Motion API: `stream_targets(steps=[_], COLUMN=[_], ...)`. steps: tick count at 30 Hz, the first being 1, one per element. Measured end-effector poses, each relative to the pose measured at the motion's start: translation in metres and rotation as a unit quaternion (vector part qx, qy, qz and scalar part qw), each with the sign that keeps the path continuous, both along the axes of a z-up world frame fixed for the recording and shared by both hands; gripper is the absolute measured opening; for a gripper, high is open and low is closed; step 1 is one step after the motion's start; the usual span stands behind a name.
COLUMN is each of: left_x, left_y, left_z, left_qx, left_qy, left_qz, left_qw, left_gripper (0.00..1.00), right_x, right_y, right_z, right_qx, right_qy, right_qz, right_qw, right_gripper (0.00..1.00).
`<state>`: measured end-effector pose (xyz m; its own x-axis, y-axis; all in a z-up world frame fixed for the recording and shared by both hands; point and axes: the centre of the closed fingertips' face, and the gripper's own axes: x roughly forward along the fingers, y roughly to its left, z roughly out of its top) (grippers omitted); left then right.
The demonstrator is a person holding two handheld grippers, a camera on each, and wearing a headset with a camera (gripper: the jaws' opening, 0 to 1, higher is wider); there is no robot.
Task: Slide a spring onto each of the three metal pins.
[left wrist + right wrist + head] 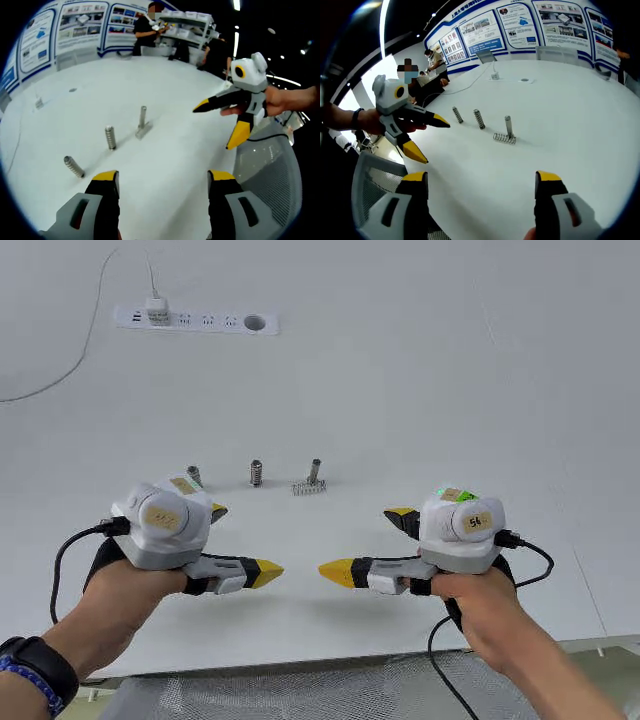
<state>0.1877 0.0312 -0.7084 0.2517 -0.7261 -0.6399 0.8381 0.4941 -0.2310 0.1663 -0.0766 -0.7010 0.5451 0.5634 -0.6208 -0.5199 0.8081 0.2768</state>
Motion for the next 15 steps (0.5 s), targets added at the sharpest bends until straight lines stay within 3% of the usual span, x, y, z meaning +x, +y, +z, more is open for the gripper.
stream_targets(steps=[15], left_x=[0.013], left_y=[-0.044], left_z=[-0.005], left_qx=[0.004], left_qy=[-0.013], left_qz=[-0.028], left_qw=[0.9995], left_gripper=[0.72], right_x=[-0.007], right_y=[0.001], right_z=[0.001], right_qx=[0.001], right_qy=[0.002], right_qz=[0.022], right_qw=[0.9998], right_gripper=[0.9])
